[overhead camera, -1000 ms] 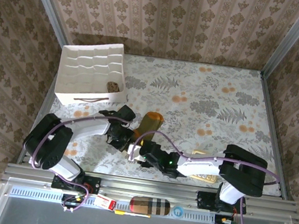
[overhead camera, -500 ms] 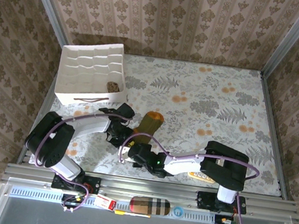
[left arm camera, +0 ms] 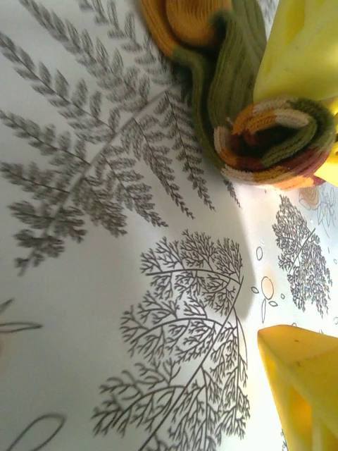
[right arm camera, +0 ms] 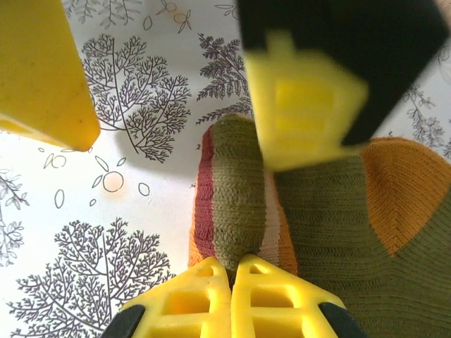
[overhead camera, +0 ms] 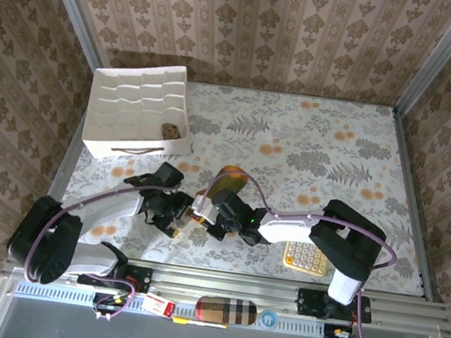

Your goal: Roll the socks

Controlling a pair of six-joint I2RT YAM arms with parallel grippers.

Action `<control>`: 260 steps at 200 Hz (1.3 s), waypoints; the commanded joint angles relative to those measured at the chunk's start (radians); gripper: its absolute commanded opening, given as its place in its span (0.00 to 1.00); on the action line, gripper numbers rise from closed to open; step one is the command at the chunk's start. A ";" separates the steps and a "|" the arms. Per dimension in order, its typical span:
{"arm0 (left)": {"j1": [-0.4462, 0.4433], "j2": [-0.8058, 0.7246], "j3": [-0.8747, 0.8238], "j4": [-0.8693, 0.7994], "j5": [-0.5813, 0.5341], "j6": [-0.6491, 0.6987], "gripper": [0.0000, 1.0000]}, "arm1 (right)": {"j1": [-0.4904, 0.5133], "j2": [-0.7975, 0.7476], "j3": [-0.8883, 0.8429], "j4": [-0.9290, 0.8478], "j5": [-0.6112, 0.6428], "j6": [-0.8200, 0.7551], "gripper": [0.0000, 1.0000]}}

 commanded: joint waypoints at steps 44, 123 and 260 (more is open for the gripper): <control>0.003 -0.151 -0.081 0.171 -0.058 0.028 0.72 | -0.193 0.129 0.042 -0.338 -0.385 0.131 0.00; -0.096 -0.058 -0.122 0.397 -0.091 0.004 0.59 | -0.326 0.282 0.194 -0.513 -0.650 0.218 0.00; -0.138 0.167 -0.073 0.272 -0.021 -0.074 0.00 | -0.320 0.260 0.268 -0.581 -0.607 0.129 0.09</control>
